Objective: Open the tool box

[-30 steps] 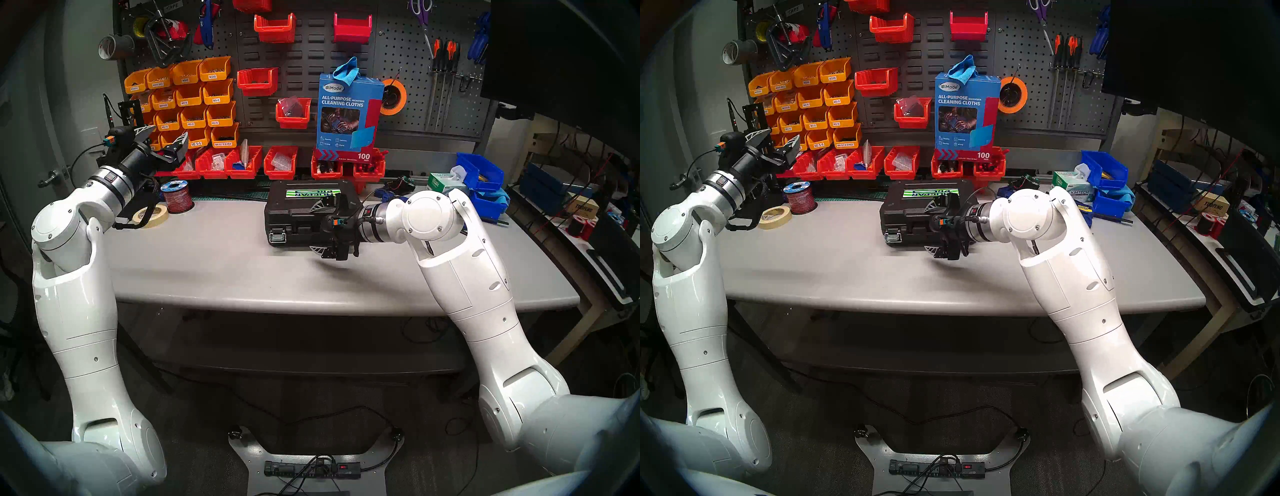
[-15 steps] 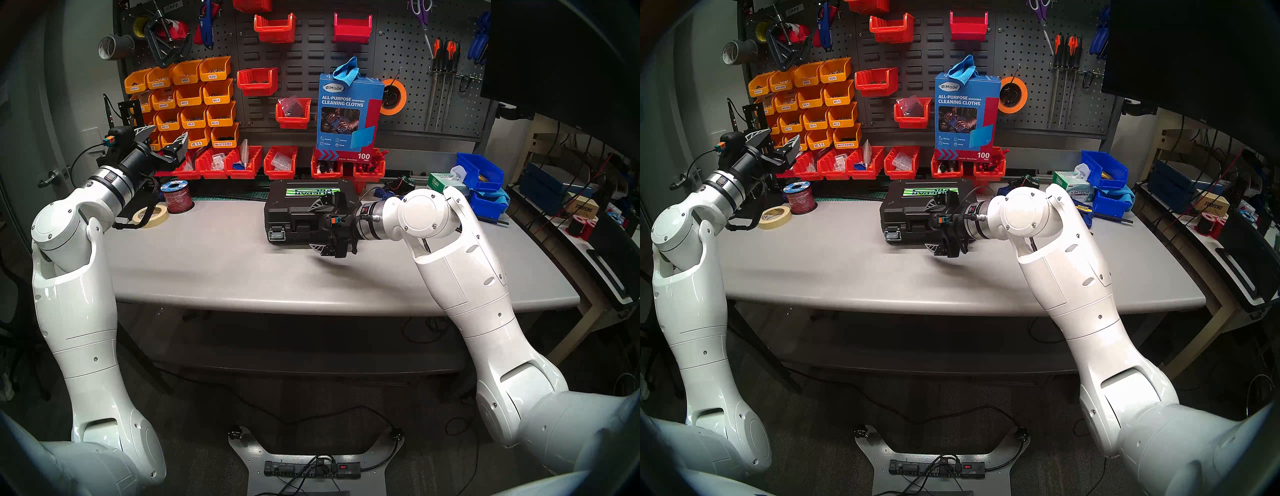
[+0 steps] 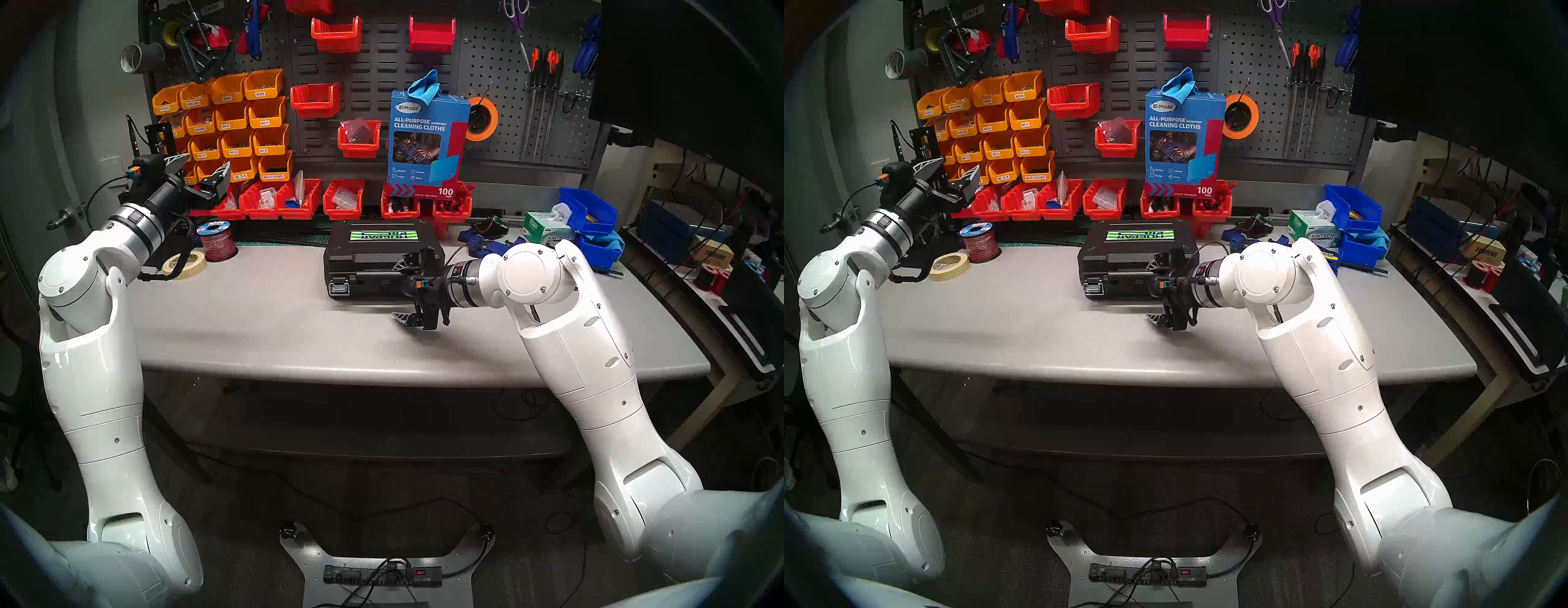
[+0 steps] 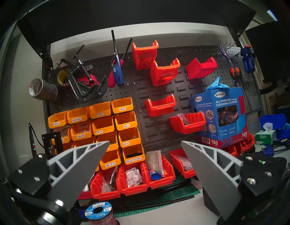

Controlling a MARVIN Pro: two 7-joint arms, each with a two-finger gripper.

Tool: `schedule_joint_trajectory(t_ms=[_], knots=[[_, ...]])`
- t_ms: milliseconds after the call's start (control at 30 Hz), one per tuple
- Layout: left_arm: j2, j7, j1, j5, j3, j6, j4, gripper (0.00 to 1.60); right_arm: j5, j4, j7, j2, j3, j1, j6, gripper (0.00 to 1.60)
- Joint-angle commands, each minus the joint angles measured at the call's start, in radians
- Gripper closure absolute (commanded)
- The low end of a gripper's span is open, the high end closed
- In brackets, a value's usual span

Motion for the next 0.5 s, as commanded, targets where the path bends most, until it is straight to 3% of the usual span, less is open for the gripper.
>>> schedule_joint_trajectory(t_ms=[0, 100, 167, 200, 267, 467], knots=[[0.001, -0.002, -0.007, -0.005, -0.002, -0.002, -0.01, 0.0, -0.016, -0.017, -0.023, -0.016, -0.003, -0.009, 0.023, 0.0], [0.001, -0.002, -0.007, -0.006, -0.002, -0.002, -0.01, 0.0, -0.021, -0.013, -0.03, -0.021, -0.005, -0.008, 0.027, 0.03], [0.001, -0.001, -0.007, -0.006, -0.002, -0.002, -0.01, 0.0, -0.027, -0.01, -0.035, -0.026, -0.006, -0.008, 0.033, 0.25], [0.002, -0.001, -0.007, -0.007, -0.002, -0.002, -0.01, 0.0, -0.036, -0.007, -0.042, -0.03, -0.008, -0.009, 0.042, 0.84], [0.002, -0.001, -0.007, -0.007, -0.002, -0.002, -0.01, 0.0, -0.04, -0.004, -0.048, -0.033, -0.009, -0.009, 0.046, 1.57], [0.002, 0.0, -0.006, -0.008, -0.001, -0.002, -0.01, 0.0, -0.043, 0.004, -0.054, -0.035, -0.008, -0.01, 0.046, 1.6]])
